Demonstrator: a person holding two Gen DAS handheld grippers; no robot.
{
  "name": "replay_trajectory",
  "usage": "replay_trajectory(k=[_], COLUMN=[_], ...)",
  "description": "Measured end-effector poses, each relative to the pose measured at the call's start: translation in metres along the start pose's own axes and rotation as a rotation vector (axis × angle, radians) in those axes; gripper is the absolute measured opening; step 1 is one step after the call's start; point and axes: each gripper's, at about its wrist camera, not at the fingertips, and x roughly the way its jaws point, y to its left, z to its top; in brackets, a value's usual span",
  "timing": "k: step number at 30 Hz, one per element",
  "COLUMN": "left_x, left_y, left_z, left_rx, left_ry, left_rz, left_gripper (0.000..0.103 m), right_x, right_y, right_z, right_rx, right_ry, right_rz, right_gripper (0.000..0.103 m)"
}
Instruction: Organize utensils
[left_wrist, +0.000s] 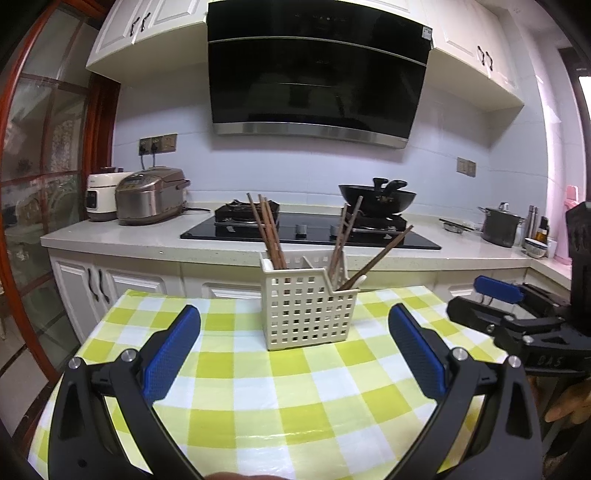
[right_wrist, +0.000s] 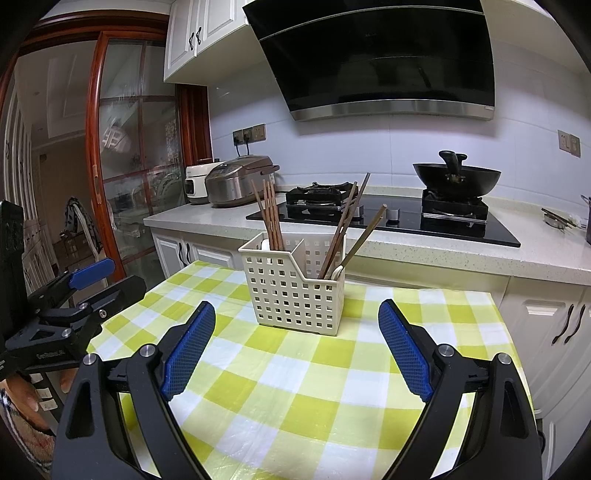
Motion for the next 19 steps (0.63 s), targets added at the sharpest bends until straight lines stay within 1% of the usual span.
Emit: replay_trajectory(k=[2, 6, 8, 11, 13, 19], left_x=[0.0009, 0.0025, 0.0027, 0.0032, 0.0038, 0.0034], left_y=[0.0002, 0.0009, 0.0029, 0.0037, 0.004, 0.0032], left_z=[0.0004, -0.0009, -0.0009, -0.0006, -0.0006, 0.0006], left_rx=[-0.004, -0.012, -0.022, -0.013, -0.012, -0.012], left_ry=[0.005, 0.014, 0.019, 0.009, 0.003, -0.003], left_rz=[-0.009, 0.006, -0.015, 0.017, 0.012, 0.033], left_gripper=[0.099, 0.099, 0.099, 0.099, 0.099, 0.099], right_x=[-0.0001, -0.0004, -0.0003, 0.0013, 0.0016, 0.0014], right_y=[0.0003, 0.0001, 0.0003, -0.0001, 0.0001, 0.0005], right_z=[-0.0015, -0.0018, -0.0019, -0.0024, -0.0031, -0.0036], right_rx=[0.0, 0.002, 0.002, 0.002, 0.003, 0.001], right_ry=[0.001, 0.001, 0.002, 0.003, 0.003, 0.003], right_rz=[0.001, 0.0, 0.0, -0.001, -0.001, -0.001], right_gripper=[0.085, 0.085, 0.085, 0.085, 0.085, 0.085])
